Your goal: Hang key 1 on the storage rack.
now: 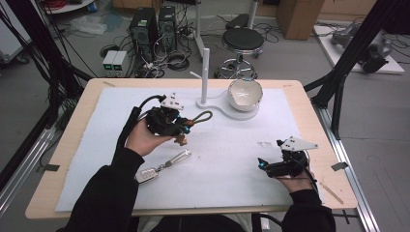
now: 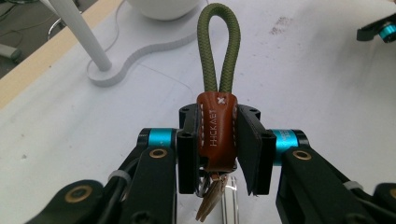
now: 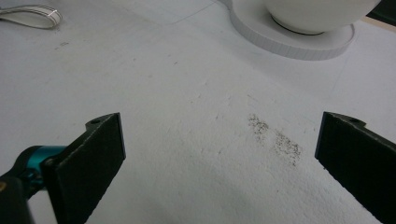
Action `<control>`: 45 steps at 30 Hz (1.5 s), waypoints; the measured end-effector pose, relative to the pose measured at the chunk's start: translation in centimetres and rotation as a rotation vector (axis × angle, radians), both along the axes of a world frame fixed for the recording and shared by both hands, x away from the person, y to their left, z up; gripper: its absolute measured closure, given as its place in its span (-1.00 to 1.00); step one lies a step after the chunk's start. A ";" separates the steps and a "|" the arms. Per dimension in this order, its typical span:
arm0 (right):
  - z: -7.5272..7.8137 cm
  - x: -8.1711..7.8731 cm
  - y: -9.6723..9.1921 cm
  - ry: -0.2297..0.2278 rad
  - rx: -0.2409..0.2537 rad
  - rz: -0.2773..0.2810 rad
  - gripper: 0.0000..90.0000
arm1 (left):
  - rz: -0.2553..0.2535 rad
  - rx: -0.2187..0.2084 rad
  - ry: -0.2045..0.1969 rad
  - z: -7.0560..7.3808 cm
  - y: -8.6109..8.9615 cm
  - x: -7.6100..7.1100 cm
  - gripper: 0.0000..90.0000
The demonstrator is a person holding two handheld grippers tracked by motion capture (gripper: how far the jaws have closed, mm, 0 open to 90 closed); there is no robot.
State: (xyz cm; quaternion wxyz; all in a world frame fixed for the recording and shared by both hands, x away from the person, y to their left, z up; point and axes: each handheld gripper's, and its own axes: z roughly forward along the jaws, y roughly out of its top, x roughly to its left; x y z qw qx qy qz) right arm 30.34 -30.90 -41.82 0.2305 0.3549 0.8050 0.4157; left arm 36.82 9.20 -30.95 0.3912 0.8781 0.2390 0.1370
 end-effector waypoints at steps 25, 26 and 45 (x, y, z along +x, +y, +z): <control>0.0 0.0 -0.2 -0.005 -0.001 -0.005 -0.99 | 0.070 -0.086 -0.033 3.0 0.6 3.4 0.56; 0.0 0.0 -0.2 -0.004 -0.001 -0.005 -0.99 | 0.077 -0.099 -0.052 3.3 0.6 3.8 0.56; -0.1 0.1 -0.2 -0.008 0.000 -0.006 -0.99 | 0.169 -0.115 -0.128 5.2 -0.7 8.3 0.58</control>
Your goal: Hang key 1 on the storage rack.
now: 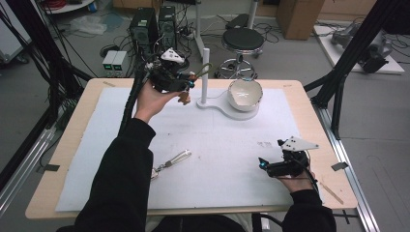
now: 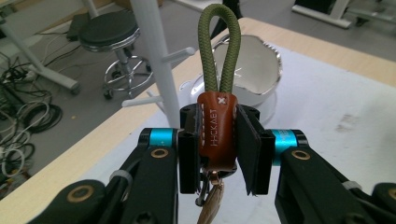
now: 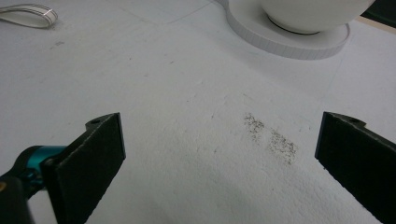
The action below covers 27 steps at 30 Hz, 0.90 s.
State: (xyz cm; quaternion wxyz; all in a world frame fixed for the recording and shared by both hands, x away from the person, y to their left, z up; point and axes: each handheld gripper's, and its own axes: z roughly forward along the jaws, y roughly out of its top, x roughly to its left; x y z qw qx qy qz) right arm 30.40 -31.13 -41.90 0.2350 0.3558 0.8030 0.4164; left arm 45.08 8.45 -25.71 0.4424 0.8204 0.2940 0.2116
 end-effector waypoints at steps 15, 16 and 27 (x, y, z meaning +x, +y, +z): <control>0.0 0.1 -0.2 0.002 0.016 -0.001 -0.99 | 0.085 0.130 -0.022 -2.5 -1.3 2.1 0.57; 0.0 0.1 -0.2 0.002 0.017 -0.001 -0.99 | 0.085 0.130 -0.022 -2.5 -1.3 2.1 0.57; 0.0 0.2 -0.1 0.001 0.014 0.002 -0.99 | 0.130 0.166 -0.041 -3.7 -1.6 3.2 0.54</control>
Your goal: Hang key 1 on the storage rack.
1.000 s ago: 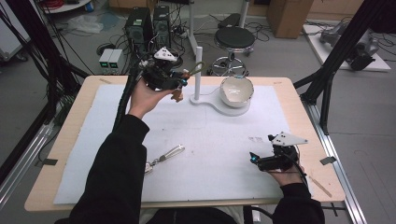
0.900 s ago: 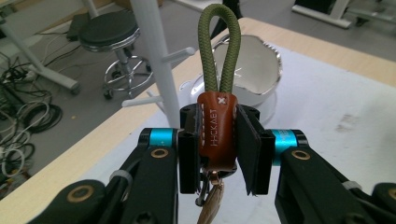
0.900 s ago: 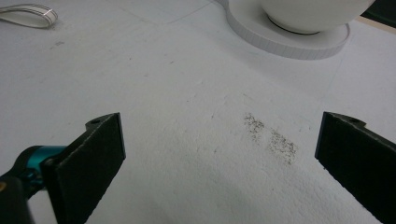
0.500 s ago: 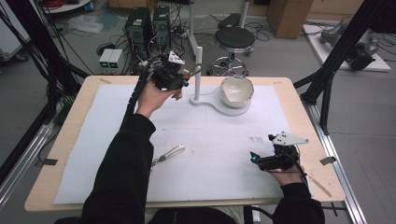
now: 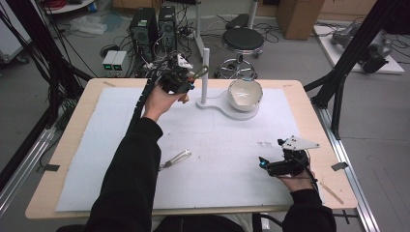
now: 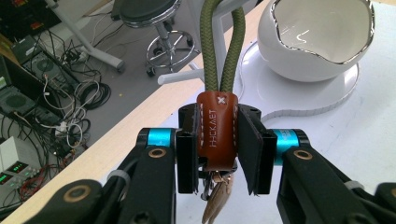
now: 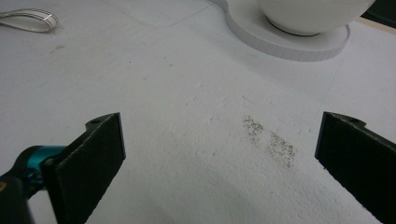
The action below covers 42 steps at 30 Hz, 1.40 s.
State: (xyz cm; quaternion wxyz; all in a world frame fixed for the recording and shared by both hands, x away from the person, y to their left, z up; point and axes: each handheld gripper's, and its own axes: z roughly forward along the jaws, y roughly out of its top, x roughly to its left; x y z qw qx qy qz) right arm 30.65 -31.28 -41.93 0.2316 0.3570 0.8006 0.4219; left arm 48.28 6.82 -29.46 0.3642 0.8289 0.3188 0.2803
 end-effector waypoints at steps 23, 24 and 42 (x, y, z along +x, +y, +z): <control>0.1 -0.2 0.1 -0.004 -0.005 -0.009 -0.99 | -0.107 -0.159 0.033 -1.4 1.8 -1.5 -0.96; 0.1 -0.2 0.1 -0.002 -0.004 -0.010 -0.99 | -0.124 -0.154 0.047 -1.4 2.1 -1.5 -0.96; 0.0 -0.1 0.3 -0.002 -0.012 -0.002 -0.99 | -0.156 -0.175 0.138 -3.8 5.4 -4.4 -0.96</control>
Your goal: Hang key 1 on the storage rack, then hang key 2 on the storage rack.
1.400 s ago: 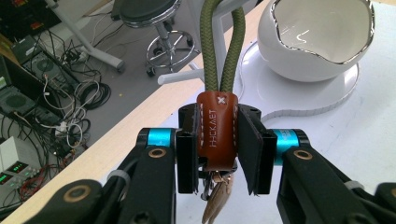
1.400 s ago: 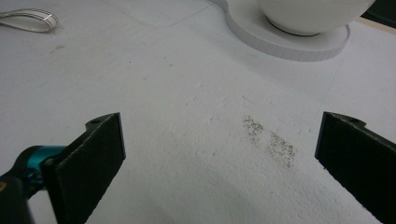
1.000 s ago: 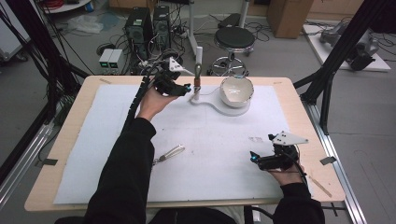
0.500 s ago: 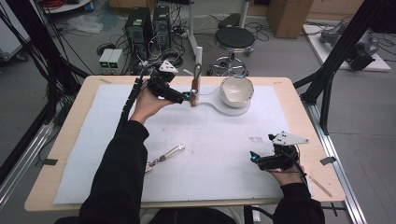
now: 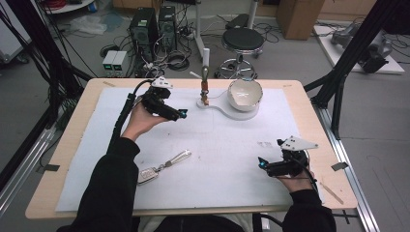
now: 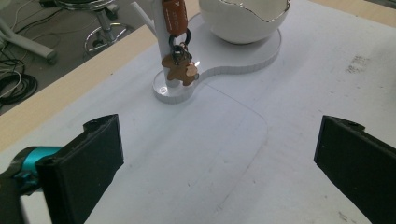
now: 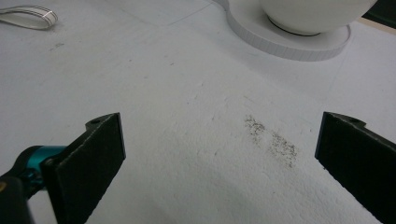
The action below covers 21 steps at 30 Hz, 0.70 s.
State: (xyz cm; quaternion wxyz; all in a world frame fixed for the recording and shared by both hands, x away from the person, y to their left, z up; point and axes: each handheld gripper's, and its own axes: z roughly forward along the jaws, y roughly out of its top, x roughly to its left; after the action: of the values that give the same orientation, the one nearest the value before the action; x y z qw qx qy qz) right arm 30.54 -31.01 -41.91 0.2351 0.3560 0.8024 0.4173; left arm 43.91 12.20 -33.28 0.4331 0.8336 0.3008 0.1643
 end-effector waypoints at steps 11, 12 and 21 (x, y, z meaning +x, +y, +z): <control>0.0 0.0 0.0 0.001 -0.004 0.000 -0.99 | -0.017 -0.036 -0.018 -0.3 1.7 -3.0 -0.96; 0.0 0.0 0.1 0.003 -0.004 -0.002 -0.99 | -0.013 -0.033 -0.018 -0.5 2.0 -3.3 -0.96; 0.0 0.0 0.1 0.004 -0.005 -0.001 -0.99 | -0.025 -0.026 0.019 -1.4 2.2 -4.4 -0.96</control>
State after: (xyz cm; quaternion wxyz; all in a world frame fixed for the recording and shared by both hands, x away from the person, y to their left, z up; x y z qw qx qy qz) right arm 30.50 -30.93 -41.90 0.2346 0.3565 0.8038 0.4144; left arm 39.51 14.42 -34.67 0.4432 0.8331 0.2965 0.1468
